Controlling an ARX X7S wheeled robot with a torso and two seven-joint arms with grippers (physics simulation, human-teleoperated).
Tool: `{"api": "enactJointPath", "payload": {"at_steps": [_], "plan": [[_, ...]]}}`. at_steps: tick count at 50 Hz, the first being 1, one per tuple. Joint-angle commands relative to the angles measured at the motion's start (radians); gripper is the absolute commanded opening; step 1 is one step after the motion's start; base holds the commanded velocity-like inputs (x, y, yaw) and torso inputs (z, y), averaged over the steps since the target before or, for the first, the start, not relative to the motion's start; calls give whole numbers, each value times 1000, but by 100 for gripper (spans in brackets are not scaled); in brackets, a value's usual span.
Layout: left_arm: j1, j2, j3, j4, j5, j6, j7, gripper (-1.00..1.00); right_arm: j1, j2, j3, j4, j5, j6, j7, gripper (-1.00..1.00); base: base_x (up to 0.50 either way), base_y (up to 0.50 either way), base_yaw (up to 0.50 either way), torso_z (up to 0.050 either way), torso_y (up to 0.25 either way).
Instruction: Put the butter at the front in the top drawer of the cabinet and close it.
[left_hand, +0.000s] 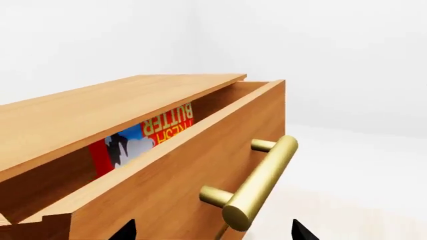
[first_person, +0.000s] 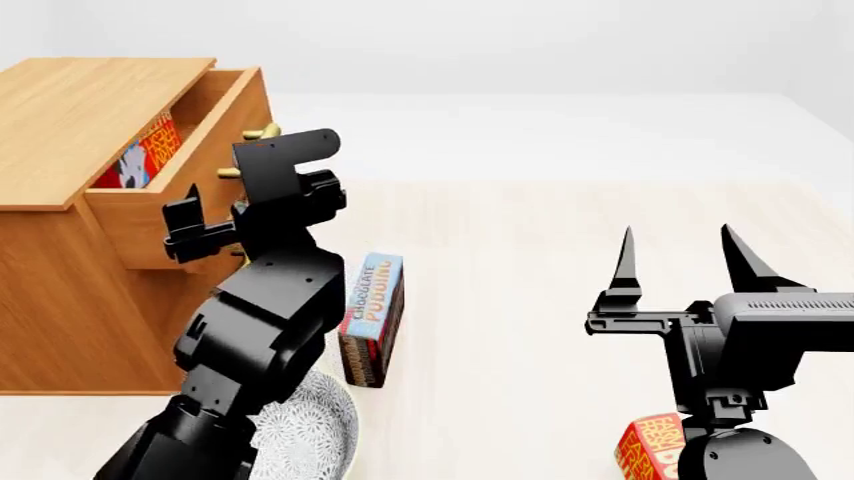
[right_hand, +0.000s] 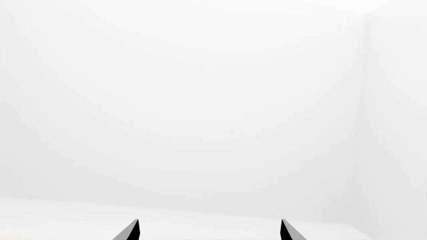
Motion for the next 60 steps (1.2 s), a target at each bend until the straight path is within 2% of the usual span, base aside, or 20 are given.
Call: {"api": "enactJointPath", "payload": {"at_steps": [1, 42, 60], "plan": [[-26, -13, -7, -67, 34, 0, -27, 100, 0, 2, -1, 0, 0, 1, 2, 100, 0, 0, 0, 0, 0], [-153, -25, -22, -390, 97, 69, -73, 100, 1, 7, -6, -2, 6, 6, 5, 100, 0, 0, 0, 0, 0], [-184, -24, -30, -470, 108, 90, -97, 100, 2, 9, -8, -2, 6, 6, 8, 100, 0, 0, 0, 0, 0]]}}
